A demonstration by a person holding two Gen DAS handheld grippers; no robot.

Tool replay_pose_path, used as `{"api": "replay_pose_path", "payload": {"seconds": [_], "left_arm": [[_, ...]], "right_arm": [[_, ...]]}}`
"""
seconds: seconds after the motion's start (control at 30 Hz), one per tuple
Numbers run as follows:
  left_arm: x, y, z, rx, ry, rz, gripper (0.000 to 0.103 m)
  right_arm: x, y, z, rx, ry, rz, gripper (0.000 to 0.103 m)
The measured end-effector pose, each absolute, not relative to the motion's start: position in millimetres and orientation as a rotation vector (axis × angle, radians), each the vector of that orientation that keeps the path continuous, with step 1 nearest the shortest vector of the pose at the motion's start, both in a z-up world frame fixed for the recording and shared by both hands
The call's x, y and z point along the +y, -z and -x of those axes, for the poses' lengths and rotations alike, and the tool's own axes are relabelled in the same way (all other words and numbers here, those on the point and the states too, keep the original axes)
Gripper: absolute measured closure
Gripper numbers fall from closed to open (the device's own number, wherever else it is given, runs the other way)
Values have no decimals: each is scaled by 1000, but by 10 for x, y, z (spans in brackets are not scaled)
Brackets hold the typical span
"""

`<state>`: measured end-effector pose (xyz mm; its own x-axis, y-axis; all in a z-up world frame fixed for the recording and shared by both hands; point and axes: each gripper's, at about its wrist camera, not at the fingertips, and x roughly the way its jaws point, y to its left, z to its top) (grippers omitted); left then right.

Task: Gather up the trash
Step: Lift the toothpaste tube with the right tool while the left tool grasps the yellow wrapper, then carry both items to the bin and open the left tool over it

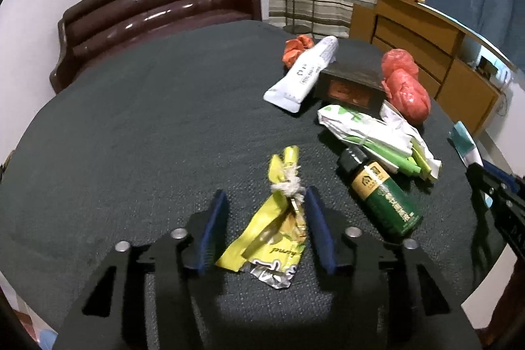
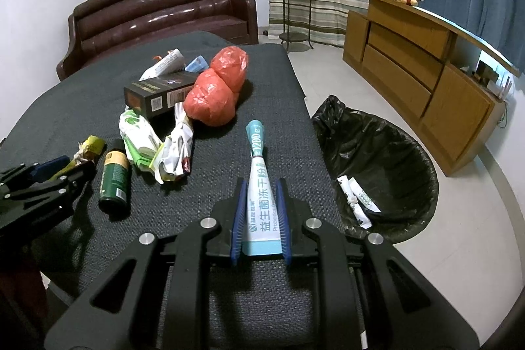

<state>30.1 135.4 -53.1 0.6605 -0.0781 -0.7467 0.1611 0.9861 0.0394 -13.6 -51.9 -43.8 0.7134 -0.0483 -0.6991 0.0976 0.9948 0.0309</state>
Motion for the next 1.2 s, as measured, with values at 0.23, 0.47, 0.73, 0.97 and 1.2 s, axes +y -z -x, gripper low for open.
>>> {"api": "replay_pose_path", "payload": {"seconds": [0.23, 0.47, 0.73, 0.97, 1.2], "left_arm": [[1225, 540, -251, 796, 151, -172, 72], [1226, 355, -206, 753, 158, -137, 72], [975, 127, -237, 689, 215, -112, 72], [535, 69, -365, 657, 285, -124, 72], [42, 91, -495, 646, 352, -158, 72]], "right_arm": [[-523, 430, 132, 773, 81, -65, 85], [-543, 427, 127, 757, 92, -46, 85], [-795, 359, 104, 735, 154, -47, 85], [-1156, 289, 72, 710, 236, -57, 85], [-1475, 277, 27, 695, 295, -78, 85]]}}
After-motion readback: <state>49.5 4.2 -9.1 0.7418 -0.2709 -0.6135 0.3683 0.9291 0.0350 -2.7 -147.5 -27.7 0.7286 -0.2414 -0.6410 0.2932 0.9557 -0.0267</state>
